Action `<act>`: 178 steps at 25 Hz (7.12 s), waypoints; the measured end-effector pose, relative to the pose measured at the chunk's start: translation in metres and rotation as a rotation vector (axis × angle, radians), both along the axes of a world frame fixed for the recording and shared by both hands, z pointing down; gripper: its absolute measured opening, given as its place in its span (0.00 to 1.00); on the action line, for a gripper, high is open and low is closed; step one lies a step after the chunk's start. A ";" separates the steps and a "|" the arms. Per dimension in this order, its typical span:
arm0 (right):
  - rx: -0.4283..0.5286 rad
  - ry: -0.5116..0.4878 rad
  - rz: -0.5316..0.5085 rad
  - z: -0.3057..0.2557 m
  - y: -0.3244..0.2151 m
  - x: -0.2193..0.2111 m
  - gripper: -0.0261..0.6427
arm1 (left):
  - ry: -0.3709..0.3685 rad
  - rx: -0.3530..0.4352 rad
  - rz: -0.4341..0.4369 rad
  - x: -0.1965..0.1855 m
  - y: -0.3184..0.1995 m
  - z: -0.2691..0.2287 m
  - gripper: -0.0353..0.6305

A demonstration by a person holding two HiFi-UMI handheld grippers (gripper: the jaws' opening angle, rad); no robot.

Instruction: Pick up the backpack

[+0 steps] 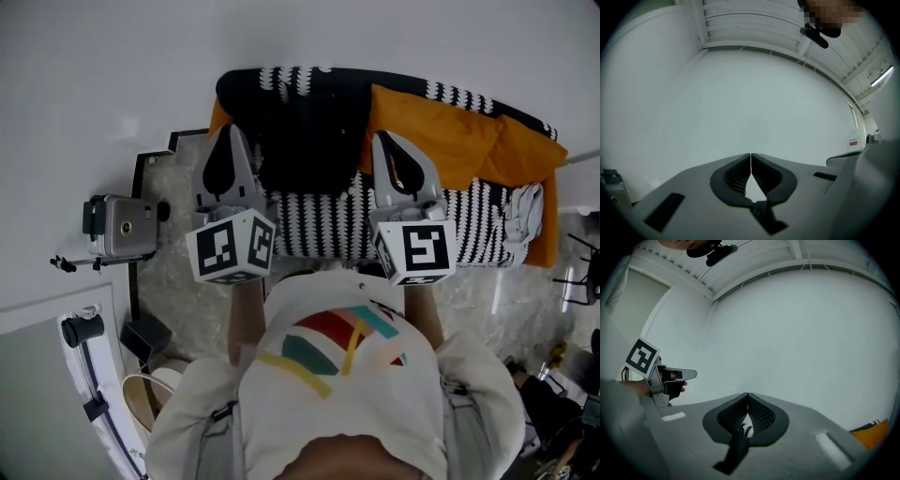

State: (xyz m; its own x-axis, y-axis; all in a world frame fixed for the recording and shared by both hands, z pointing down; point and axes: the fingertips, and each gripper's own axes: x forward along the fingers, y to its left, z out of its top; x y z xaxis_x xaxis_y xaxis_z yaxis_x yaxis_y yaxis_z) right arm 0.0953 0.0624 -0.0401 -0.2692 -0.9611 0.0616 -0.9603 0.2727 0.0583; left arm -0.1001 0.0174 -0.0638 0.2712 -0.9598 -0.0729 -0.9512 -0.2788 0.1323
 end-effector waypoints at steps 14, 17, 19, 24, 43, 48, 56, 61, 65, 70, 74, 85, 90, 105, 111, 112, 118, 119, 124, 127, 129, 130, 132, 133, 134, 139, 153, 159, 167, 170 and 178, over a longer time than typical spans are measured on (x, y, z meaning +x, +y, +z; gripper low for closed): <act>-0.001 0.017 -0.012 0.004 -0.021 -0.009 0.04 | -0.027 -0.001 -0.013 -0.012 -0.017 0.002 0.08; -0.007 0.022 -0.027 0.011 -0.027 -0.011 0.04 | -0.026 -0.016 -0.003 -0.010 -0.022 0.009 0.08; -0.020 0.030 -0.036 0.021 -0.034 -0.012 0.04 | -0.027 -0.041 0.006 -0.005 -0.025 0.023 0.08; -0.077 0.029 -0.034 0.058 -0.053 -0.015 0.04 | -0.052 -0.136 0.051 0.006 -0.039 0.072 0.08; -0.234 -0.048 -0.077 0.292 -0.102 -0.026 0.04 | -0.064 -0.270 0.088 0.028 -0.092 0.312 0.08; -0.249 -0.031 -0.077 0.326 -0.118 -0.030 0.04 | -0.039 -0.316 -0.002 -0.003 -0.110 0.355 0.08; -0.256 -0.020 -0.124 0.345 -0.129 -0.046 0.04 | -0.137 -0.338 0.024 -0.036 -0.147 0.400 0.30; -0.292 0.034 -0.116 0.368 -0.141 -0.045 0.04 | -0.081 -0.491 0.015 -0.073 -0.197 0.473 0.36; -0.318 0.015 -0.077 0.389 -0.163 -0.031 0.04 | -0.136 -0.634 -0.027 -0.110 -0.231 0.536 0.36; -0.427 0.011 -0.040 0.429 -0.191 -0.009 0.24 | -0.161 -0.711 0.141 -0.093 -0.248 0.570 0.40; -0.521 -0.021 -0.005 0.460 -0.200 0.010 0.29 | -0.166 -0.696 0.294 -0.069 -0.251 0.571 0.41; -0.669 -0.100 -0.091 0.488 -0.196 -0.007 0.43 | -0.115 -0.759 0.444 -0.027 -0.247 0.588 0.47; -0.696 -0.038 -0.057 0.501 -0.206 -0.007 0.49 | -0.132 -0.849 0.443 -0.017 -0.251 0.603 0.49; -0.811 0.140 0.056 0.536 -0.215 -0.010 0.31 | -0.349 -0.850 0.386 -0.012 -0.240 0.610 0.15; -0.807 0.099 0.079 0.536 -0.205 0.001 0.23 | -0.347 -0.746 0.282 -0.008 -0.227 0.592 0.11; -0.804 0.087 0.084 0.536 -0.203 0.003 0.22 | -0.353 -0.731 0.264 -0.007 -0.224 0.589 0.10; -0.742 0.101 0.097 0.529 -0.194 0.004 0.15 | -0.387 -0.637 0.184 -0.007 -0.210 0.568 0.10; -0.733 0.101 0.097 0.528 -0.192 0.004 0.14 | -0.378 -0.622 0.179 -0.007 -0.207 0.563 0.10; -0.690 0.086 0.099 0.516 -0.193 0.007 0.12 | -0.348 -0.557 0.162 -0.005 -0.199 0.536 0.10; -0.661 0.091 0.098 0.509 -0.194 0.005 0.11 | -0.369 -0.522 0.152 -0.006 -0.198 0.522 0.10; -0.646 0.082 0.080 0.503 -0.191 0.004 0.11 | -0.353 -0.513 0.141 -0.005 -0.196 0.513 0.10; -0.638 0.081 0.067 0.499 -0.190 0.005 0.11 | -0.336 -0.511 0.136 -0.005 -0.195 0.509 0.10; -0.617 0.090 0.044 0.488 -0.187 0.006 0.11 | -0.310 -0.503 0.129 -0.004 -0.191 0.499 0.10; -0.602 0.097 0.036 0.481 -0.187 0.005 0.11 | -0.303 -0.494 0.124 -0.005 -0.190 0.492 0.10; -0.585 0.104 0.032 0.472 -0.187 0.004 0.11 | -0.296 -0.484 0.116 -0.006 -0.189 0.484 0.10; -0.491 0.131 0.006 0.421 -0.197 0.000 0.11 | -0.267 -0.421 0.072 -0.012 -0.190 0.435 0.10; -0.320 0.126 0.010 0.307 -0.206 0.010 0.11 | -0.280 -0.231 0.028 0.000 -0.197 0.304 0.10; -0.255 0.149 0.025 0.241 -0.214 0.017 0.11 | -0.243 -0.179 0.014 0.005 -0.205 0.243 0.10; -0.146 0.169 0.030 0.137 -0.213 0.021 0.11 | -0.235 -0.077 0.004 0.009 -0.198 0.137 0.10; -0.088 0.156 0.032 0.095 -0.215 0.019 0.11 | -0.233 -0.027 -0.013 0.006 -0.195 0.091 0.10; 0.000 0.149 0.015 -0.003 -0.185 0.004 0.11 | -0.207 0.043 -0.055 -0.010 -0.155 -0.006 0.10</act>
